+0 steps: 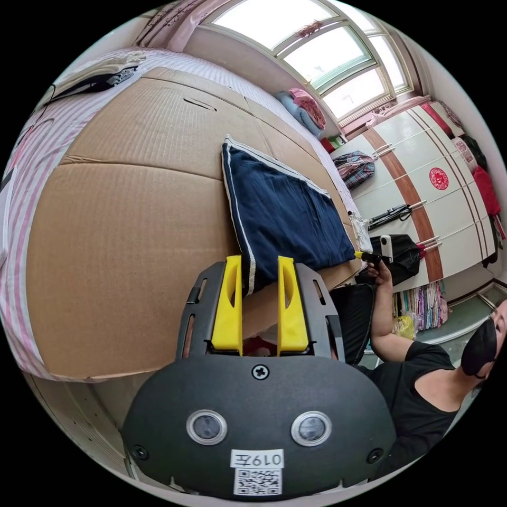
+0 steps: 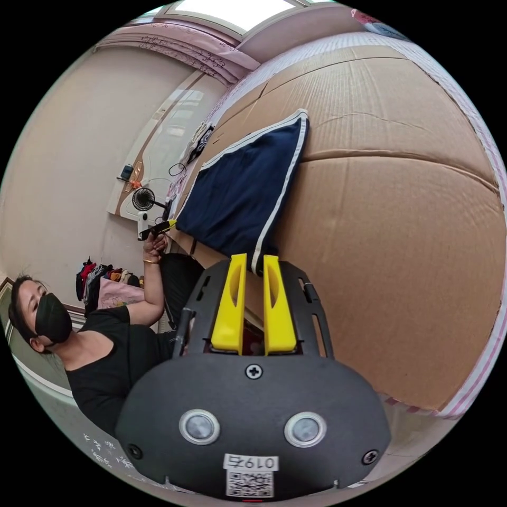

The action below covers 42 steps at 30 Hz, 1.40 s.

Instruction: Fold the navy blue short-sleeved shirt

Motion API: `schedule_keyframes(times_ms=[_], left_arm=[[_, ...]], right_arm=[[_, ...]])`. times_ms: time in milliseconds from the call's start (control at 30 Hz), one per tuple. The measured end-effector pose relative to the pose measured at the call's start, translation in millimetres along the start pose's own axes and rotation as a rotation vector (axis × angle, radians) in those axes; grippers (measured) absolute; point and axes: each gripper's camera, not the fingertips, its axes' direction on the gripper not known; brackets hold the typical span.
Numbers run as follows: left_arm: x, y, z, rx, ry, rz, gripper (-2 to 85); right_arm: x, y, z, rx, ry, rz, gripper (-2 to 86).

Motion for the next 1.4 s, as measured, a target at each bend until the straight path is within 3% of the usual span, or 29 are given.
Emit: schedule_keyframes(times_ms=[233, 600, 833, 1100, 1400], left_arm=[[3, 9, 1, -0.017, -0.026, 0.009, 5.3], [11, 26, -6, -0.034, -0.101, 0.068, 2.1], [15, 37, -1, -0.065, -0.11, 0.093, 3.0], [17, 70, -9, -0.046, 0.019, 0.127, 8.1], [26, 95, 13, -0.107, -0.058, 0.14, 3.2]], right_arm=[[26, -17, -12, -0.005, 0.038, -0.025, 2.7], [44, -49, -41, 0.007, 0.287, -0.189, -0.6], [132, -85, -37, -0.095, 0.283, -0.144, -0.2], [238, -114, -70, -0.082, 0.202, -0.135, 4.5], [386, -151, -97, -0.102, 0.174, -0.131, 3.1]])
